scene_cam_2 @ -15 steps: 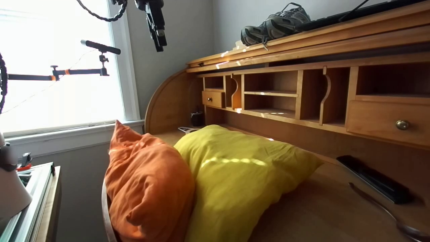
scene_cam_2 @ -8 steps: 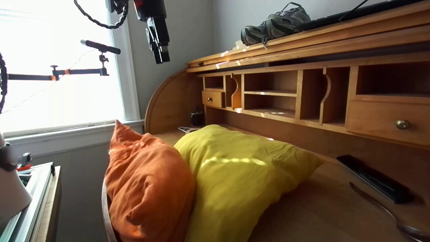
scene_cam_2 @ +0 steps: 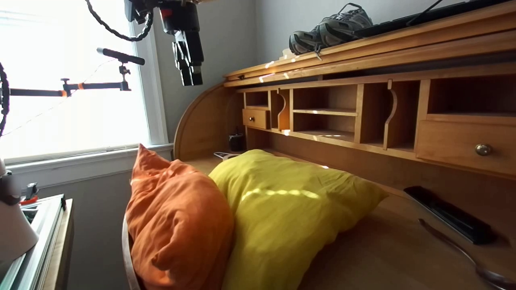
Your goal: Move the yellow pillow backwards, then put the shoes on the yellow pillow
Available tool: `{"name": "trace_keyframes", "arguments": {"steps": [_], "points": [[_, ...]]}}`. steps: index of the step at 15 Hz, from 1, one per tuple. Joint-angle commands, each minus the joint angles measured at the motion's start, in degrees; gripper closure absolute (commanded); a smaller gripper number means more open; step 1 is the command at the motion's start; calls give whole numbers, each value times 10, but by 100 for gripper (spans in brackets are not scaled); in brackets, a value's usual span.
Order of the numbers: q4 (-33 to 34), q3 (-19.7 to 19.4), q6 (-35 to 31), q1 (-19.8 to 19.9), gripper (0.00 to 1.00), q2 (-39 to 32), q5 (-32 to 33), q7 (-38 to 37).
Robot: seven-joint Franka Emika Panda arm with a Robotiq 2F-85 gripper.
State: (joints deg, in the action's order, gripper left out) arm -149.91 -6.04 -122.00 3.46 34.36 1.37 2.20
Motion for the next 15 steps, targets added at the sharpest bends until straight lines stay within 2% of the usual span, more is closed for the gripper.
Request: {"name": "trace_keyframes", "arguments": {"steps": [1,5,15], "points": [[1,4,1,5,0,0,-3,3],[7,-8,-2,9,0,-30,-5,13],[10,-48,-21,6,0,-119,4,158]]}}
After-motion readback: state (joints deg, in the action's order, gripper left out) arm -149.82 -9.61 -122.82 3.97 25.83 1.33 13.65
